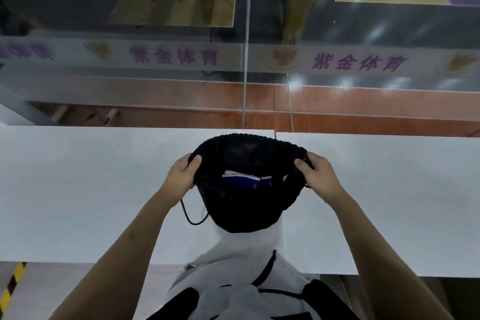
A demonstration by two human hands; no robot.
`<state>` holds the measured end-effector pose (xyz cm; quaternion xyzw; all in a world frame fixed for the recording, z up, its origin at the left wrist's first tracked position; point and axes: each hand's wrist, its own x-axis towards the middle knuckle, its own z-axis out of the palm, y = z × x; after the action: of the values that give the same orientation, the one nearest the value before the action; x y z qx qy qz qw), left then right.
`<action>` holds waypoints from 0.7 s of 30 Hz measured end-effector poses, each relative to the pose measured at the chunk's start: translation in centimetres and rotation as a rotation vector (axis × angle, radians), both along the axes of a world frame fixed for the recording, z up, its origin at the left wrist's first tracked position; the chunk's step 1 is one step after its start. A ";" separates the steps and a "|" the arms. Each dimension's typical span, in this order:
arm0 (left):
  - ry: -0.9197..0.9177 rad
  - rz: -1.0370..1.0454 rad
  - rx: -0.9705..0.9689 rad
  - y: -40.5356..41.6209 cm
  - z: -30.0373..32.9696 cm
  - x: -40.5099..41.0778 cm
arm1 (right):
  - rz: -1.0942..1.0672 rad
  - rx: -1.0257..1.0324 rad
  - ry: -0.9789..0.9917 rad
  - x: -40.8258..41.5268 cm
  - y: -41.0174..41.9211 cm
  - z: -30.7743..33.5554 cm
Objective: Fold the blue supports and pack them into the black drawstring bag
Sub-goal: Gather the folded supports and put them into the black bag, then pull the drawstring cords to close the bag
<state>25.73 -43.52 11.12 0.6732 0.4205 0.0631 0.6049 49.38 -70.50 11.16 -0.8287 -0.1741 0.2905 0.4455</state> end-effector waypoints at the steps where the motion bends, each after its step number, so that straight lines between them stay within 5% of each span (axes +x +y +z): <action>1: -0.071 0.032 -0.047 0.3 1.2 0.1 | -0.033 0.057 0.024 0.1 0.0 1.0; 5: -0.335 0.140 -0.123 3.4 4.1 0.1 | -0.209 0.226 0.003 1.1 0.1 4.9; 10: -0.486 0.245 -0.171 6.9 4.3 0.6 | -0.175 0.343 -0.003 2.2 -0.4 6.8; 17: -0.292 0.315 0.192 10.6 2.1 -2.0 | -0.272 0.357 -0.169 4.2 -2.9 5.3; 21: -0.187 0.278 0.085 10.0 0.8 -2.2 | -0.200 0.295 -0.136 4.3 -3.1 4.8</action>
<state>23.49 -33.53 11.90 0.6248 0.4486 0.2262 0.5977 53.65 -73.63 15.93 -0.7853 -0.1615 0.1593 0.5760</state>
